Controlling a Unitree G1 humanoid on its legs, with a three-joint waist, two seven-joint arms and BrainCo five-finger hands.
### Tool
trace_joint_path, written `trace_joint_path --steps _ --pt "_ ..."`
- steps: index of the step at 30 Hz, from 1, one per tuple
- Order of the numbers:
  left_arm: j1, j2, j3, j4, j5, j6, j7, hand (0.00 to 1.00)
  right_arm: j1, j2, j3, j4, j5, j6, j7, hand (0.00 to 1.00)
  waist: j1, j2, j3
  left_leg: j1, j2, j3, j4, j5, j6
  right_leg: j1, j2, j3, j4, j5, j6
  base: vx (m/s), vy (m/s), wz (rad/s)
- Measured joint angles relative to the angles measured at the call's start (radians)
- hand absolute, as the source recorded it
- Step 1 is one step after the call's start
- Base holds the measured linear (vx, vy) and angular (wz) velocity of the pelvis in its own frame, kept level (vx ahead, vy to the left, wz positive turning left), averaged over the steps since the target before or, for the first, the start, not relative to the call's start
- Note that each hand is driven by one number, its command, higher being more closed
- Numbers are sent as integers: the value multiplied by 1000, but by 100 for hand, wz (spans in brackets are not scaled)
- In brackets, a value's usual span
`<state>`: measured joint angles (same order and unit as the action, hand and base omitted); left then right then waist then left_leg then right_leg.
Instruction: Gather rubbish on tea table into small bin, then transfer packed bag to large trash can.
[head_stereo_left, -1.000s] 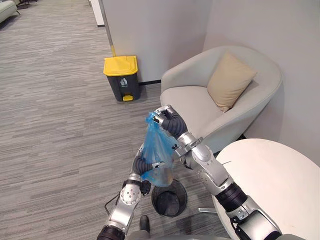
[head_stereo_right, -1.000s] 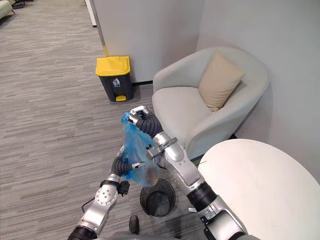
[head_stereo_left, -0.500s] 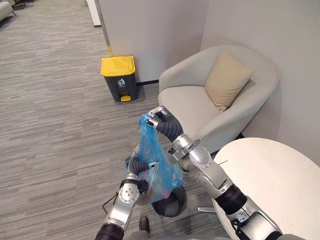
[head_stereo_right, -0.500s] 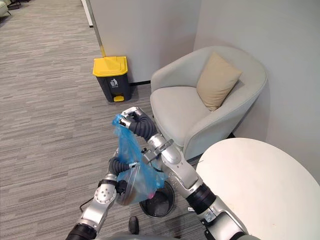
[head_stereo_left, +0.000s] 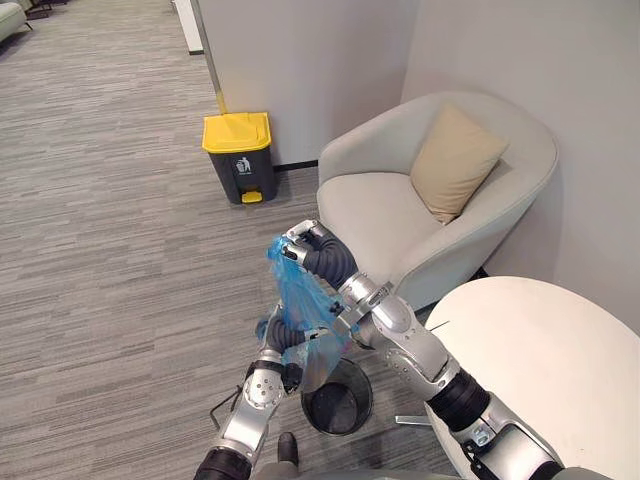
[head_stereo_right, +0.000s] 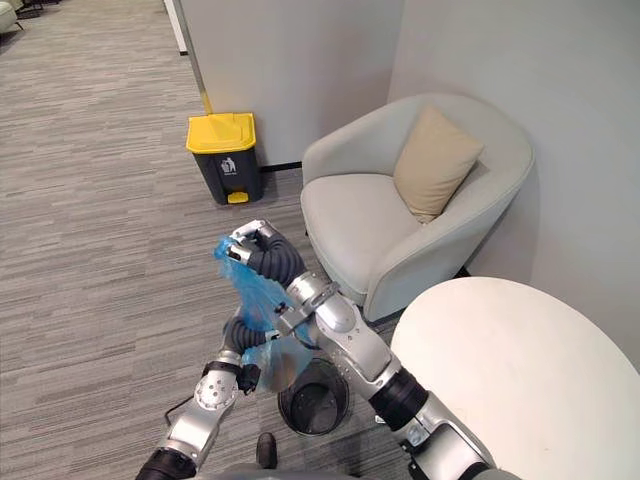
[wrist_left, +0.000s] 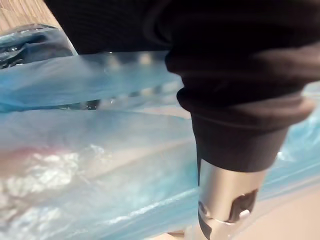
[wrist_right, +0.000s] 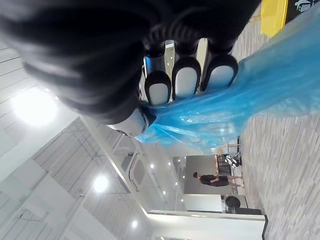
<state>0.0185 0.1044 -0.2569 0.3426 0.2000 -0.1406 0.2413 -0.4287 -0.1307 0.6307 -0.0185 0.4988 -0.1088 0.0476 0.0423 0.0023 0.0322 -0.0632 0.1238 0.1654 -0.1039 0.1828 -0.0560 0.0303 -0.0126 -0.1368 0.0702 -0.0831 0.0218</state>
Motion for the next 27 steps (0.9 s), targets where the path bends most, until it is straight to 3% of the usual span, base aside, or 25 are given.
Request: trace_joint_path --steps 18,19,27 --pt "-47 -3 -11 -20 8 6 50 0 -60 21 128 -20 130 0 20 100 1 -3 -4 1 -1 0 0 0 0 0 1 0 1 0 0 0 0 0" --pt "-48 -2 -11 -21 8 6 51 100 -60 26 131 -20 132 0 20 100 1 -3 -4 1 -1 0 0 0 0 1 1 0 2 0 0 0 0 0" --pt "-96 -2 -30 -21 8 11 49 100 -63 40 147 -20 160 0 17 100 1 -1 -5 2 -2 0 1 0 0 1 1 0 3 0 0 0 0 0"
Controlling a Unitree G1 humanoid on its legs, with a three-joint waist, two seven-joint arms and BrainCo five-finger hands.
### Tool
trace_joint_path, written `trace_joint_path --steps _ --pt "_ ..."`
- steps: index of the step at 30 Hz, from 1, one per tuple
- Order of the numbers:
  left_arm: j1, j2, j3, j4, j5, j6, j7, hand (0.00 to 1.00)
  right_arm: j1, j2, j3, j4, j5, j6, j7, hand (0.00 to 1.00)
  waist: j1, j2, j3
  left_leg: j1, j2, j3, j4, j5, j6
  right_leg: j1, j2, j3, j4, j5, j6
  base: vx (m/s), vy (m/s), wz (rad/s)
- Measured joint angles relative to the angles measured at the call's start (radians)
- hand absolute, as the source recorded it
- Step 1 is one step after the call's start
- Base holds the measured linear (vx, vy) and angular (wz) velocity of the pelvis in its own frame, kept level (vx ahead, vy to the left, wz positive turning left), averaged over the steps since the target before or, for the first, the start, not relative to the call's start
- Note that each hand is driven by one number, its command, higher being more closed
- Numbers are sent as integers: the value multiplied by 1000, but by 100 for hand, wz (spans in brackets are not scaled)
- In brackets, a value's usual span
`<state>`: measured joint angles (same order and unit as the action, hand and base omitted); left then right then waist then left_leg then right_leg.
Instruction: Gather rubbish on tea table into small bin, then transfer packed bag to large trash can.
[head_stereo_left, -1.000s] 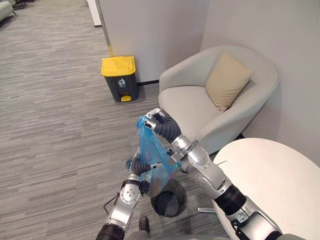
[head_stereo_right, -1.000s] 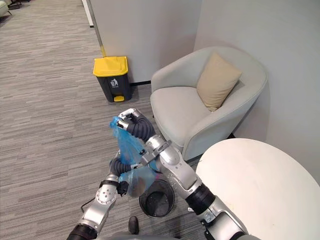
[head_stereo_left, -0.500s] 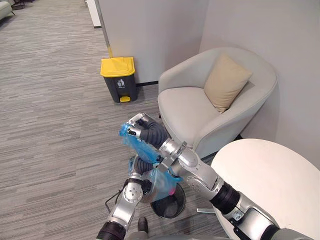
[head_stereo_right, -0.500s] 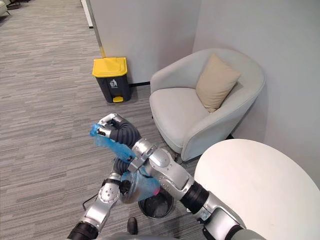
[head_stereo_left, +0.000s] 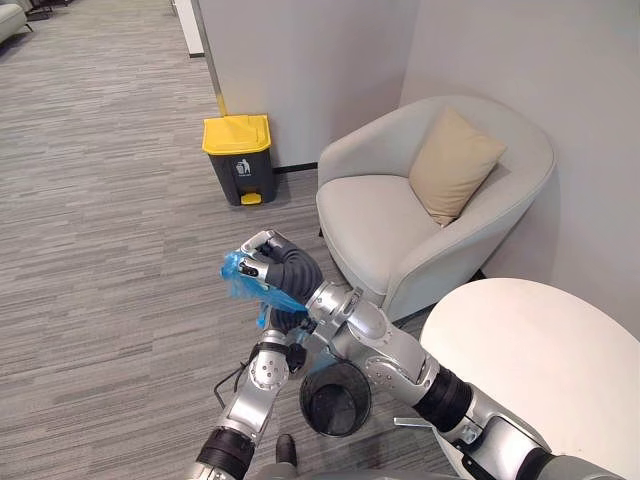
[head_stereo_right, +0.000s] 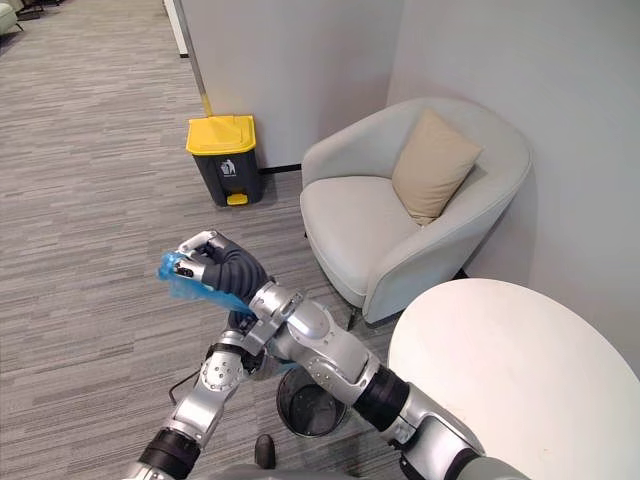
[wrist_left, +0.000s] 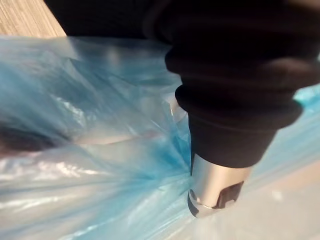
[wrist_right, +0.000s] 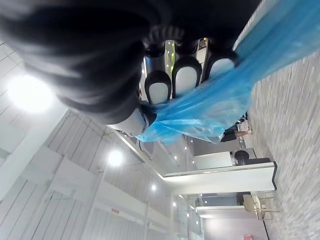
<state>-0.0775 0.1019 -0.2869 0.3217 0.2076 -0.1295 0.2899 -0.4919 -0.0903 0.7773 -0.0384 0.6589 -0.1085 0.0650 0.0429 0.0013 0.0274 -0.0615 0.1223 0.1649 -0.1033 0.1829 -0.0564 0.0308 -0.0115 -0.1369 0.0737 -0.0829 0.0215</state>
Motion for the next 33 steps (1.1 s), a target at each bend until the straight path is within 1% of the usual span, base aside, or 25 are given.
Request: trace_joint_path --steps 5,12,15,21,22,25,26,27,28,30,31,33 --pt "-27 0 -36 0 -21 -1 -4 100 -9 0 19 5 21 2 -1 100 0 3 -2 0 0 0 0 0 0 0 0 0 0 0 0 0 0 0" --pt "-34 -1 -38 1 -50 -3 -2 100 -35 2 29 17 45 2 -1 100 -2 4 -2 2 0 0 5 1 0 1 1 0 1 0 0 0 0 0" --pt "-34 1 -36 1 -78 -3 -1 100 -35 2 36 17 46 2 1 100 -2 4 -2 3 -1 1 5 1 0 1 1 1 2 0 0 0 0 0" --pt "-34 1 -21 1 -99 -3 -5 100 -33 3 41 24 32 2 13 100 -3 6 -1 5 0 3 0 1 0 0 1 3 4 0 0 0 0 0" --pt "-33 1 -18 2 -100 -3 -5 100 -28 3 38 24 23 1 21 0 -3 6 -1 5 0 3 0 1 0 0 1 3 4 0 0 0 0 0" --pt "-22 0 14 3 -114 -3 -7 100 23 2 7 24 -83 0 48 0 -3 6 -1 5 -1 3 0 1 0 0 0 4 4 0 0 0 0 0" --pt "-20 0 18 3 -115 -3 -7 100 28 2 5 24 -93 0 48 0 -3 6 -1 5 -1 3 0 1 0 0 0 4 4 0 0 0 0 0" --pt "-15 1 29 3 -117 -3 -7 100 53 0 -13 24 -135 -1 48 0 -3 6 -1 5 -1 3 0 1 0 0 0 4 4 0 0 0 0 0" --pt "-6 0 46 3 -119 -3 -8 100 84 -3 -39 24 -208 -4 48 0 -4 6 -1 5 -1 4 0 1 0 0 0 4 4 0 0 0 0 0" --pt "2 0 60 3 -119 -3 -8 100 106 -8 -59 23 -260 -5 49 0 -5 6 -1 5 -1 4 0 1 0 0 0 4 4 0 0 0 0 0" --pt "16 0 70 3 -120 -5 -9 100 131 -20 -77 22 -325 -19 48 0 -5 6 -1 5 -1 4 0 0 0 0 0 4 3 0 0 0 0 0" --pt "31 -1 85 3 -121 -5 -11 100 153 -35 -85 18 -377 -34 48 0 -6 6 -1 5 -1 4 0 0 -1 0 0 4 2 0 0 0 0 0"
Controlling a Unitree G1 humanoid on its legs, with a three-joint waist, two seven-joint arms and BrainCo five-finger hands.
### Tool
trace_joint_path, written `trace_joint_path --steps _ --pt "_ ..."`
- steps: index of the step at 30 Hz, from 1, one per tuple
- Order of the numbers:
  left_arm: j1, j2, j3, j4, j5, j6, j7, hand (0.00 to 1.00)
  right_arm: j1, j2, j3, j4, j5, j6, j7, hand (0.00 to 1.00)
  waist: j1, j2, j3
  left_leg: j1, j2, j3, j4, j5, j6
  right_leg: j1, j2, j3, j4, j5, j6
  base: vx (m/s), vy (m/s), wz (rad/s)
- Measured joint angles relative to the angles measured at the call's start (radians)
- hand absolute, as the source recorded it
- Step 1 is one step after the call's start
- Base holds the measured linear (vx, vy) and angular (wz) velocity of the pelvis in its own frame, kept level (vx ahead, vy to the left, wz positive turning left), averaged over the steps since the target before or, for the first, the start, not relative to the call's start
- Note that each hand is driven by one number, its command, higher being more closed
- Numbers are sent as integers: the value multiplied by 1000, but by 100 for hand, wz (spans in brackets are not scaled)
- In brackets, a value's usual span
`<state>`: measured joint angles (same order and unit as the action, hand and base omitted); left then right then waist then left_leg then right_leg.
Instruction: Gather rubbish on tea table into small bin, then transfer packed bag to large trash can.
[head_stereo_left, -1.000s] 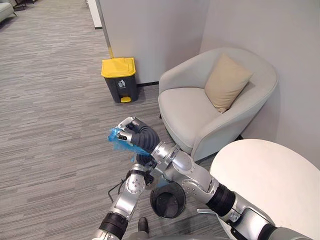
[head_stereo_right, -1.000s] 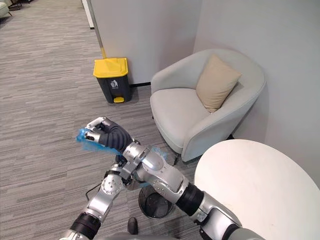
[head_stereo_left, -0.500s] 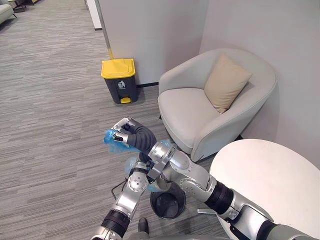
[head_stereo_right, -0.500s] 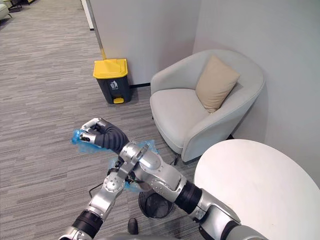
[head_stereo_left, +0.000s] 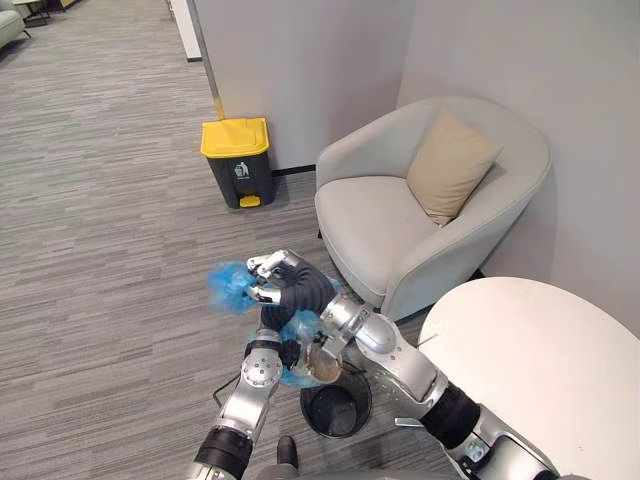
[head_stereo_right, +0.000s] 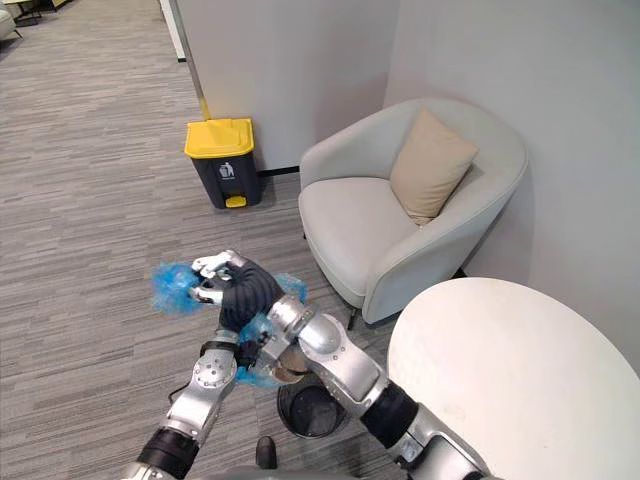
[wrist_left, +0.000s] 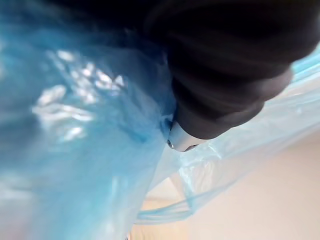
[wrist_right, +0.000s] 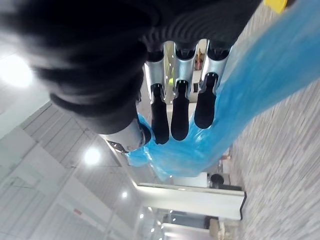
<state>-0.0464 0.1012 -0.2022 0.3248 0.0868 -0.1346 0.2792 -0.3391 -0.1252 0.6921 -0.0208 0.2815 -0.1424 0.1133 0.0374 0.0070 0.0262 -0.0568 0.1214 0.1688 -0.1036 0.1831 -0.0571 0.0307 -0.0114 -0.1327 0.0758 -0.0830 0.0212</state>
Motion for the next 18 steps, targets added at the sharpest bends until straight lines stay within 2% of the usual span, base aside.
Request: trace_joint_path --steps 7,9,13,18 --pt "49 4 97 2 -6 -7 -16 100 92 -70 -62 -81 -273 -61 7 0 -1 0 0 1 -1 1 0 0 0 0 -1 1 -3 0 0 0 0 0" --pt "56 19 99 27 -6 -28 -15 100 116 -116 -66 -116 -412 -112 -13 0 3 0 0 0 -1 1 0 -3 -4 0 -2 1 -3 0 0 0 0 0" --pt "67 30 99 83 -5 -31 -15 100 168 -159 -69 -127 -583 -163 -63 0 1 0 0 0 0 2 0 -3 -4 0 -2 2 -4 0 0 0 0 0" --pt "83 32 119 118 -6 -31 -17 100 289 -163 -162 -119 -636 -164 -90 0 3 1 0 0 0 5 0 -4 -4 -2 -2 5 -4 0 1 0 0 -1"
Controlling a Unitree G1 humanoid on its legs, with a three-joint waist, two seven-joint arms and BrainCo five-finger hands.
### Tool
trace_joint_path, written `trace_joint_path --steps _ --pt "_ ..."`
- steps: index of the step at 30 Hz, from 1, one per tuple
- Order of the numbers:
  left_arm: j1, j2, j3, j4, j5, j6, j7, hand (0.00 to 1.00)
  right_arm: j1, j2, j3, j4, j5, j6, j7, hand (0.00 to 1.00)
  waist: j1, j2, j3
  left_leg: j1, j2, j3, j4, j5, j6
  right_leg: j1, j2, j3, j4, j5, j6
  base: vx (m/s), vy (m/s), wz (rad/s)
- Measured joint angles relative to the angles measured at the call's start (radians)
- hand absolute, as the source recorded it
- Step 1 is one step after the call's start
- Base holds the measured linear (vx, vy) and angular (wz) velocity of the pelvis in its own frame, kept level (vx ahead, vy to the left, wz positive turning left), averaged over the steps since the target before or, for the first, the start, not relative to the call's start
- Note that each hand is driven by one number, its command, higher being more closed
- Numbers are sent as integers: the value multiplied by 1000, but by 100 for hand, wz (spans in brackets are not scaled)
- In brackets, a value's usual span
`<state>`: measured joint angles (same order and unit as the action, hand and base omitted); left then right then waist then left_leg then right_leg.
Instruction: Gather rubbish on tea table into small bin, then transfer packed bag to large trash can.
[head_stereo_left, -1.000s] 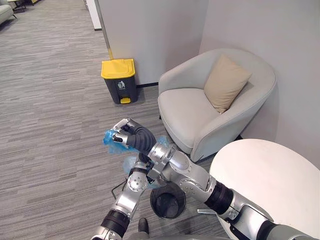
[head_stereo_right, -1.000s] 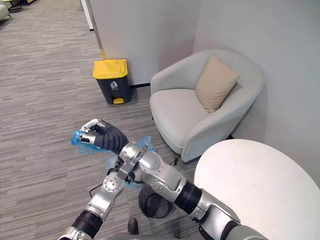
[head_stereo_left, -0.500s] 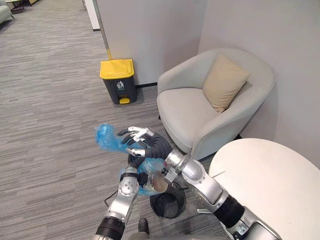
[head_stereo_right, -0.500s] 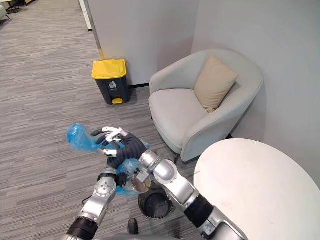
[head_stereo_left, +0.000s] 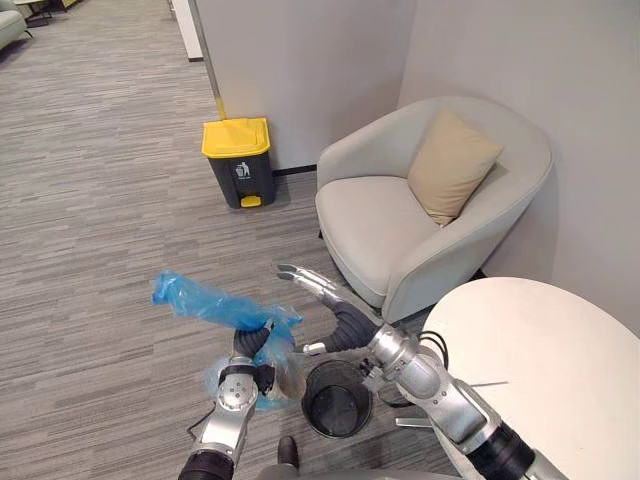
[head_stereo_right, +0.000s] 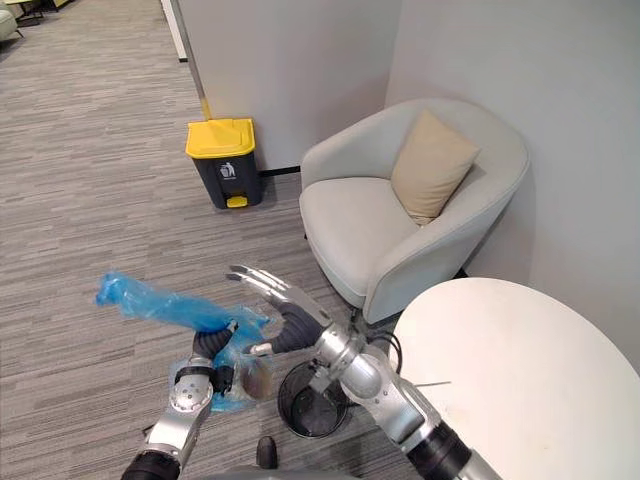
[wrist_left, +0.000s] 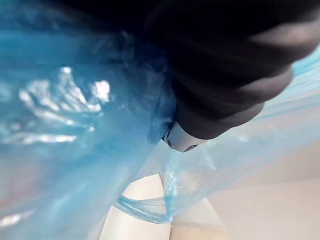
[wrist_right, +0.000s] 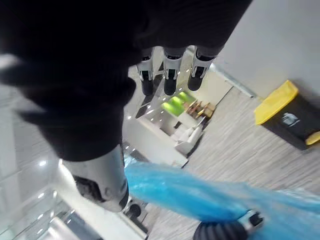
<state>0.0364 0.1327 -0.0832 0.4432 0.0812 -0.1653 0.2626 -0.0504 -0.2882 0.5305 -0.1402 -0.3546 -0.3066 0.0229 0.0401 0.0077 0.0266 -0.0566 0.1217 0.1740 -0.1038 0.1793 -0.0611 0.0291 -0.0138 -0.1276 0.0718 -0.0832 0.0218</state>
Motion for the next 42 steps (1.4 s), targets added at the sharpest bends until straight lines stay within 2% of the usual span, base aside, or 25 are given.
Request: trace_joint_path --steps 1,4,9,12,16,20,31,34,36,38,39,40,41,42 --pt "21 0 22 0 0 0 0 100 62 12 -66 35 1 2 -1 0 -2 1 0 0 0 4 0 -1 -1 -1 0 4 0 0 0 0 0 -5" --pt "49 0 56 2 -10 -1 -7 100 111 40 -148 136 28 11 0 0 -4 2 1 1 -2 4 0 -2 -2 -1 0 4 0 -1 1 0 0 -1" --pt "94 0 145 83 -77 -7 -68 100 177 104 -329 405 151 74 2 0 -10 15 9 5 -2 10 0 -9 -10 0 0 11 0 -7 9 0 0 -3" --pt "129 -1 178 129 -104 -7 -90 100 180 130 -389 536 207 90 3 0 -23 20 12 12 -2 20 0 -17 -11 1 -1 19 2 -12 10 25 5 -9" --pt "142 -2 208 193 -110 -6 -112 100 195 149 -443 669 275 107 4 0 -22 20 13 19 -4 23 0 -26 -13 0 -5 22 16 -28 11 56 2 -2" --pt "151 -2 213 225 -109 -6 -134 100 196 154 -454 728 306 120 4 0 -23 21 15 22 -6 27 0 -31 -13 -5 -6 26 31 -37 4 58 -5 -2" --pt "158 -7 212 276 -110 -6 -156 100 161 151 -482 776 315 120 2 0 -25 17 34 41 -12 57 8 -42 -11 -24 -8 57 81 -63 8 49 -5 -9" --pt "150 -7 212 276 -110 -7 -156 100 100 151 -481 795 314 120 0 0 -24 12 79 38 -17 86 20 -46 -5 -70 -18 87 152 -81 17 -59 25 -26" --pt "128 -6 211 268 -111 -7 -154 100 83 152 -480 793 314 118 -7 0 -23 -12 106 -24 -31 77 131 -102 8 -125 -52 85 270 -132 25 -91 17 12" --pt "120 -11 205 247 -111 -7 -154 100 84 151 -480 789 314 118 -19 0 -23 -12 108 -72 -22 55 206 -140 24 -139 -61 80 308 -147 35 -77 4 34" --pt "121 -10 204 220 -112 -7 -153 100 88 142 -478 776 314 119 -22 0 -23 -12 114 -110 -19 34 249 -152 35 -161 -70 87 386 -177 44 -119 -19 77" --pt "115 -10 204 187 -118 -8 -152 100 108 145 -470 755 313 119 -24 0 -24 -18 120 -142 -30 3 290 -165 31 -198 -81 100 560 -228 61 -109 -61 98" --pt "121 -10 204 160 -120 -8 -152 100 118 148 -457 746 313 119 -24 0 -23 -33 118 -155 -41 -25 311 -165 31 -203 -85 111 642 -234 68 -48 -101 96" --pt "121 -9 204 143 -120 -8 -151 100 120 146 -441 745 312 120 -22 0 -22 -40 116 -173 -46 -42 329 -166 29 -206 -83 119 659 -238 72 -106 -178 87"
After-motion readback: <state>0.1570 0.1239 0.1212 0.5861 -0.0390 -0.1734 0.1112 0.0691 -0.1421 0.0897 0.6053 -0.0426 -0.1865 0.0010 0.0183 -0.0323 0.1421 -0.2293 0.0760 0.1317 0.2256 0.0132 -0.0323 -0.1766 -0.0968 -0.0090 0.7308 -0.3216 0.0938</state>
